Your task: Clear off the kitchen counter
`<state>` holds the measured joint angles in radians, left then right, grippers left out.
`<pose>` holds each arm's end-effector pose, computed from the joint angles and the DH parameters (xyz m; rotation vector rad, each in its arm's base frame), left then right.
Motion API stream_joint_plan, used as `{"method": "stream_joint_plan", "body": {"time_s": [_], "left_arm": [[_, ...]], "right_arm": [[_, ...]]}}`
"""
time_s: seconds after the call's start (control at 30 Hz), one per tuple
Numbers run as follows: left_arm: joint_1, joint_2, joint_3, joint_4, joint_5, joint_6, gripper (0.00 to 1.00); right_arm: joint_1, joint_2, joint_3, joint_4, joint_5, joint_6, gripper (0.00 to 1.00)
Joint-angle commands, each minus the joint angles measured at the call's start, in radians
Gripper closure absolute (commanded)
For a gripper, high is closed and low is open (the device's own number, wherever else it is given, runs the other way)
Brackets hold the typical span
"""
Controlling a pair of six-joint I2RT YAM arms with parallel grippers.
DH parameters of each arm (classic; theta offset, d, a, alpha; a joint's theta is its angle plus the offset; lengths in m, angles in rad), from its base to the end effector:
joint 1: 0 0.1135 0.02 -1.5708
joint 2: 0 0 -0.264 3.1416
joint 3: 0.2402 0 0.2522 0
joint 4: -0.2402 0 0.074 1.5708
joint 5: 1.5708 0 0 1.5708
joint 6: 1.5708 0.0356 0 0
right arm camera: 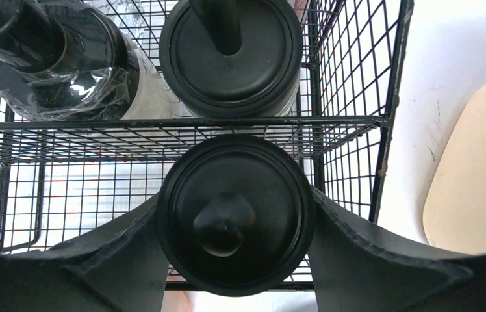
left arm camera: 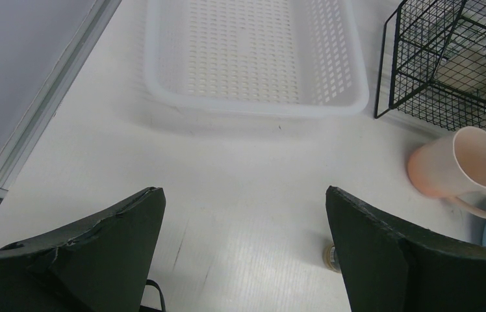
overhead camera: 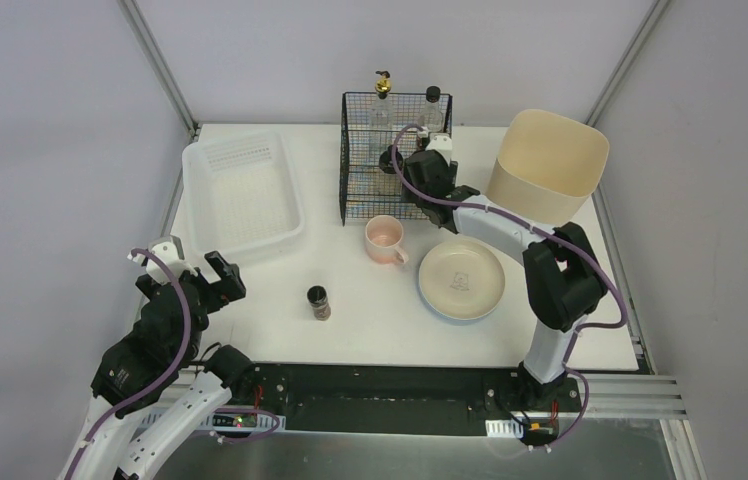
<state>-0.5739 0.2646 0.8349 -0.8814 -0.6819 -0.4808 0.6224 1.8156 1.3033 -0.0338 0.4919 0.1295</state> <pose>0.0422 -0.0006 0.3342 -0.3715 1.7735 -0.1056 0.3486 0.2294 0.2471 -0.2169 2.0352 -0.0547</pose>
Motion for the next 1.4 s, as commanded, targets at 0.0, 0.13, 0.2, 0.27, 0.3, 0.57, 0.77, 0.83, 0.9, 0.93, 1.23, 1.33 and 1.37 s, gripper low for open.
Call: {"method": "stream_joint_plan", "body": {"time_s": [0.0, 0.13, 0.2, 0.27, 0.3, 0.57, 0.77, 0.83, 0.9, 0.93, 1.23, 1.33, 1.37], "left_arm": [[0.009, 0.018, 0.019, -0.007, -0.003, -0.001, 0.0], [0.009, 0.018, 0.019, -0.008, -0.004, -0.001, 0.0], [0.009, 0.018, 0.02, -0.007, -0.003, -0.001, 0.0], [0.009, 0.018, 0.018, -0.008, -0.004, -0.001, 0.0], [0.009, 0.019, 0.018, -0.007, -0.003, -0.001, 0.0], [0.009, 0.026, 0.018, -0.008, -0.003, -0.001, 0.01], [0.009, 0.028, 0.019, -0.008, -0.005, 0.001, 0.0], [0.009, 0.031, 0.019, -0.007, -0.005, 0.0, 0.01], [0.009, 0.032, 0.019, -0.007, -0.005, 0.001, 0.0], [0.009, 0.033, 0.019, -0.007, -0.005, 0.001, 0.0], [0.011, 0.042, 0.019, -0.007, -0.006, 0.001, 0.0], [0.011, 0.046, 0.018, -0.007, -0.004, 0.001, 0.0], [0.011, 0.048, 0.019, -0.008, -0.003, 0.001, 0.0]], "right_arm": [[0.0, -0.002, 0.03, 0.003, 0.004, 0.012, 0.49], [-0.001, -0.02, 0.029, -0.009, 0.001, 0.011, 0.31], [0.0, -0.035, 0.028, -0.018, 0.006, 0.006, 0.22], [0.0, -0.054, 0.03, -0.028, 0.003, -0.005, 0.17], [0.0, -0.065, 0.031, -0.034, 0.003, -0.01, 0.15], [0.007, -0.2, 0.013, -0.092, -0.032, -0.024, 0.09], [0.071, -0.311, 0.0, -0.182, -0.083, -0.063, 0.07], [0.108, -0.35, -0.015, -0.213, -0.079, -0.062, 0.07], [0.144, -0.396, -0.045, -0.221, -0.094, -0.043, 0.07], [0.162, -0.416, -0.06, -0.227, -0.105, -0.032, 0.07], [0.383, -0.531, -0.159, -0.237, -0.188, 0.053, 0.07], [0.464, -0.508, -0.143, -0.257, -0.185, 0.059, 0.06], [0.488, -0.494, -0.137, -0.261, -0.188, 0.062, 0.06]]}}
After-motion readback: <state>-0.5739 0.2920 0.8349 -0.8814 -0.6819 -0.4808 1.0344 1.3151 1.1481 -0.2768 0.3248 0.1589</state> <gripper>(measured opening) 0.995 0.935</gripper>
